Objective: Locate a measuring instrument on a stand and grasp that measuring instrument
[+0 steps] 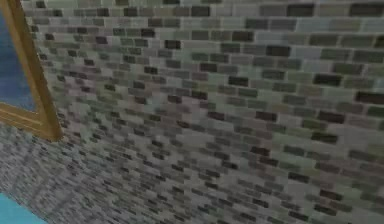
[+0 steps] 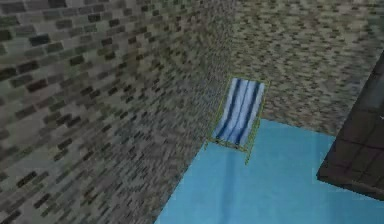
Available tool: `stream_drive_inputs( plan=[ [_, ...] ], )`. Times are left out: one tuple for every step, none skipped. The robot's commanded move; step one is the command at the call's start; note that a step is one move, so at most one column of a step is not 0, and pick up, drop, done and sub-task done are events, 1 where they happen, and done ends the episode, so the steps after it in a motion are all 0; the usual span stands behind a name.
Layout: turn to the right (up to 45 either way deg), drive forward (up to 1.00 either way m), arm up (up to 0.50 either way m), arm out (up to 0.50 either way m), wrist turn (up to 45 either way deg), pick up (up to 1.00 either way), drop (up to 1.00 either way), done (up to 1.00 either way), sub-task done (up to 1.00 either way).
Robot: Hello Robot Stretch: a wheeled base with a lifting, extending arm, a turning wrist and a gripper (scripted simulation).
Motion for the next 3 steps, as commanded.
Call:
stream_drive_inputs(
  plan=[
    [-45.0,0.00,0.00,0.00,0.0,0.00,0.00,0.00,0.00],
    [-18.0,0.00,0.00,0.00,0.0,0.00,0.00,0.00,0.00],
    [0.0,1.00,0.00,0.00,0.0,0.00,0.00,0.00,0.00]
  ],
)
